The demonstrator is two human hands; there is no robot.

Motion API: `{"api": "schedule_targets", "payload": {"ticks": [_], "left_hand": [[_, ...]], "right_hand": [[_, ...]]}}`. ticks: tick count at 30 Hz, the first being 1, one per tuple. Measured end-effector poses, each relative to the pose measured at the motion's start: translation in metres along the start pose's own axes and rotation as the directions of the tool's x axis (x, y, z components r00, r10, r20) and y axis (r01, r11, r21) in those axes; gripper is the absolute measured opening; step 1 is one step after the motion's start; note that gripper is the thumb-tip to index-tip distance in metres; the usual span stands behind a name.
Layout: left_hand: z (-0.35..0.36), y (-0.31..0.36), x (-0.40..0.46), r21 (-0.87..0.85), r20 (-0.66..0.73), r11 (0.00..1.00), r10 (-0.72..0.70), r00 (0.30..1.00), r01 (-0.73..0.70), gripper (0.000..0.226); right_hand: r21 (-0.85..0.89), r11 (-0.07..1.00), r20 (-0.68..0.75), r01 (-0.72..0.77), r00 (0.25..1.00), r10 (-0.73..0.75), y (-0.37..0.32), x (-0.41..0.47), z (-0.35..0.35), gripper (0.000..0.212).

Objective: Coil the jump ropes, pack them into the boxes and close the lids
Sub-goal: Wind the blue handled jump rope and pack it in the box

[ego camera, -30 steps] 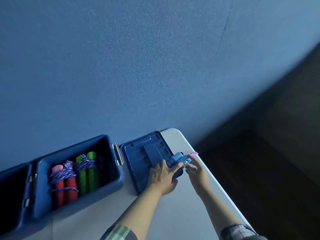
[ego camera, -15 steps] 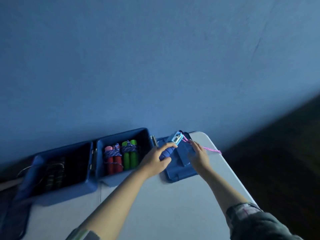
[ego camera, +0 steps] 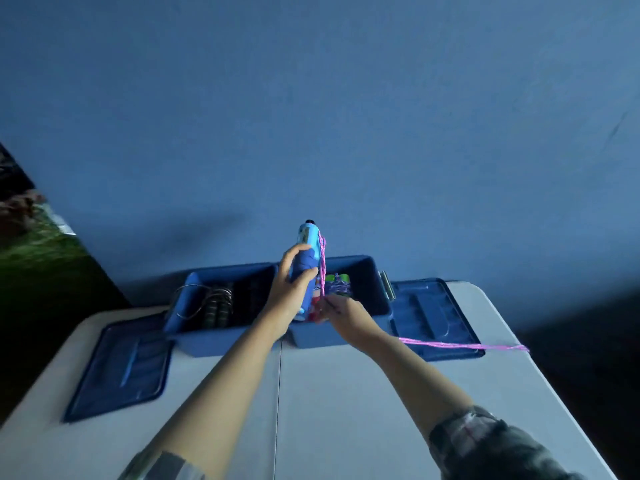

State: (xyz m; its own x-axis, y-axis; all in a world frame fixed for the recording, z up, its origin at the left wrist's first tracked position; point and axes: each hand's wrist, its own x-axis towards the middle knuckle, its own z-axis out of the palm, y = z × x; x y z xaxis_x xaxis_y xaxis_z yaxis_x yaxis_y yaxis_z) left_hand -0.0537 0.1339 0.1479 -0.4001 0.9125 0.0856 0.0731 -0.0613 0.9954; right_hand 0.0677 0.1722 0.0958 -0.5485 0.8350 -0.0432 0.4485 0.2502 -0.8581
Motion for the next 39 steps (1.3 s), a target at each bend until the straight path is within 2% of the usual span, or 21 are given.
{"api": "schedule_targets", "payload": {"ticks": [3,5,9,13,16,18,20,23,27,31,35,39], "left_hand": [[-0.019,0.003,-0.007,-0.121,-0.041,0.99,-0.082,0.996,0.077,0.035],[-0.029,0.0,-0.011,-0.222,-0.034,0.964,-0.16,0.987,0.148,0.034],[-0.046,-0.022,-0.018,-0.024,0.008,0.995,-0.099,0.995,0.1,0.035],[-0.063,-0.046,-0.028,0.292,0.087,0.95,0.089,0.992,-0.111,0.028],[-0.081,-0.065,-0.031,0.476,0.226,0.842,0.16,0.961,-0.252,0.021],[-0.089,-0.073,-0.036,0.614,0.332,0.744,0.062,0.941,-0.266,0.022],[-0.092,-0.079,-0.042,0.71,0.459,0.602,-0.001,0.888,-0.366,0.025],[-0.091,-0.079,-0.053,0.72,0.62,0.4,-0.004,0.784,-0.567,0.04],[-0.096,-0.08,-0.058,0.665,0.707,0.306,0.036,0.706,-0.681,0.038],[-0.092,-0.084,-0.063,0.601,0.767,0.305,0.038,0.64,-0.739,0.048],[-0.082,-0.072,-0.075,0.478,0.823,0.452,0.068,0.564,-0.753,0.051],[-0.071,-0.058,-0.085,0.426,0.818,0.502,0.143,0.558,-0.753,0.065]], "right_hand": [[-0.092,0.996,0.187,-0.005,0.982,0.022,-0.013,-0.01,0.021,0.027],[-0.072,0.997,0.264,-0.008,0.964,0.027,-0.017,-0.02,0.033,0.028],[-0.095,0.994,0.28,-0.052,0.957,0.076,-0.006,-0.034,0.038,0.025],[-0.254,0.967,0.317,0.007,0.945,0.076,0.005,-0.053,0.029,0.022],[-0.363,0.925,0.309,0.114,0.951,0.003,0.012,-0.065,0.022,0.02],[-0.371,0.92,0.277,0.124,0.961,-0.018,0.013,-0.069,0.015,0.018],[-0.371,0.918,0.267,0.139,0.963,-0.038,0.011,-0.072,0.007,0.013],[-0.417,0.889,0.285,0.189,0.956,-0.07,0.004,-0.073,-0.012,0.01],[-0.444,0.869,0.289,0.216,0.953,-0.09,-0.004,-0.072,-0.035,0.015],[-0.373,0.899,0.263,0.23,0.955,-0.135,-0.008,-0.067,-0.04,0.017],[-0.217,0.962,0.239,0.166,0.965,-0.113,-0.008,-0.057,-0.045,0.012],[-0.04,0.995,0.259,0.087,0.963,-0.074,-0.008,-0.052,-0.052,0.011]]}}
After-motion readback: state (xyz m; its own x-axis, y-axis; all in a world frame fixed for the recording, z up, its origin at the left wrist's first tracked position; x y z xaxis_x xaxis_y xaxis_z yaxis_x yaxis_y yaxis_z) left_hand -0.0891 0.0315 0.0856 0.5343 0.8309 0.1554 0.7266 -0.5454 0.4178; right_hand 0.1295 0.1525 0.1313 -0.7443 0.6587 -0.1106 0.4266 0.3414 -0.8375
